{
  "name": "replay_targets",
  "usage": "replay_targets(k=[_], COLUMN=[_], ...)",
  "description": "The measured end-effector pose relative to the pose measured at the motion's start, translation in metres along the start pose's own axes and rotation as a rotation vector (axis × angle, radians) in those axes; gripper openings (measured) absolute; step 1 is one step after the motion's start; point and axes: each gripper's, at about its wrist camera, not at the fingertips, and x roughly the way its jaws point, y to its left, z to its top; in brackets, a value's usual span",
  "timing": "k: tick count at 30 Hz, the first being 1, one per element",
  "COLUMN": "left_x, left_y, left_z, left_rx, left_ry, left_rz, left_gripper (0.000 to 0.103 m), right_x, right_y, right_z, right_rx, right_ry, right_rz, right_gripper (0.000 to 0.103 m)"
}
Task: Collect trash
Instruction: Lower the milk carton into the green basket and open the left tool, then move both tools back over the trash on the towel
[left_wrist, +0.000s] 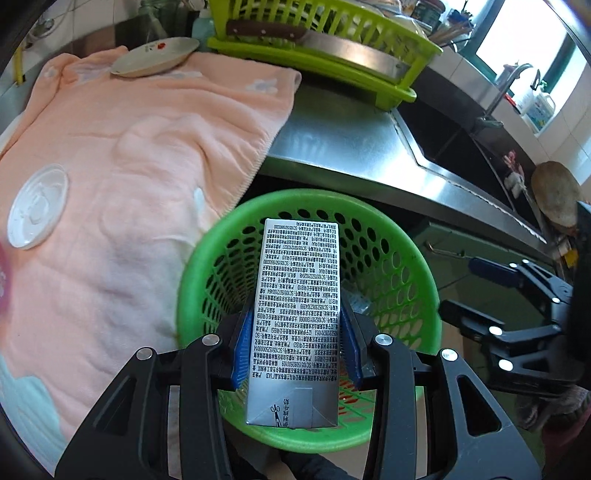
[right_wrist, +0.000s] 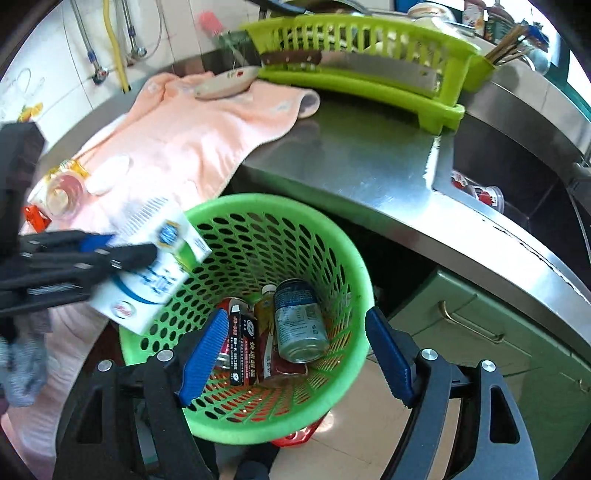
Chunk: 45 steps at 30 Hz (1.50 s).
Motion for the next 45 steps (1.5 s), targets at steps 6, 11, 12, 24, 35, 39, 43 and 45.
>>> replay_targets(k=[6, 11, 12, 24, 35, 39, 43, 45], left_x=[0.011, 0.006, 0.004, -0.066, -0.136, -0.158, -0.182, -0.193], left_y=[-0.004, -0.002, -0.001, 0.043, 0.124, 0.159, 0.2, 0.221], left_z=[0.006, 0.006, 0.005, -0.021, -0.065, -0.083, -0.099, -0.105], left_rx=[-0.019, -0.029, -0.029, -0.073, -0.237, -0.314, -0.384, -0.413], left_ry=[0.007, -0.013, -0.012, -0.114, -0.202, -0.231, -0.256, -0.263], left_rz=[-0.044, -0.039, -0.04, 0.055, 0.212, 0.292, 0.391, 0.452], left_gripper=[0.044, 0.059, 0.059, 0.065, 0.066, 0.066, 0.067, 0.067], right_x=[-0.014, -0.022, -0.022, -0.02, -0.01, -0.006, -0.005, -0.005], right_y=[-0.006, -0.004, -0.003, 0.045, 0.121, 0.15, 0.174, 0.185], right_z=[-0.003, -0.003, -0.003, 0.018, 0.039, 0.046, 0.051, 0.052], right_rx=[0.042, 0.058, 0.06, -0.006, -0.134, -0.183, -0.221, -0.241], right_ry=[-0.03, -0.046, -0.047, -0.062, -0.065, -0.064, -0.066, -0.067], right_rz=[0.006, 0.008, 0.011, 0.077, 0.158, 0.19, 0.221, 0.229], right_gripper=[0.076, 0.08, 0.08, 0.087, 0.091, 0.091, 0.091, 0.091])
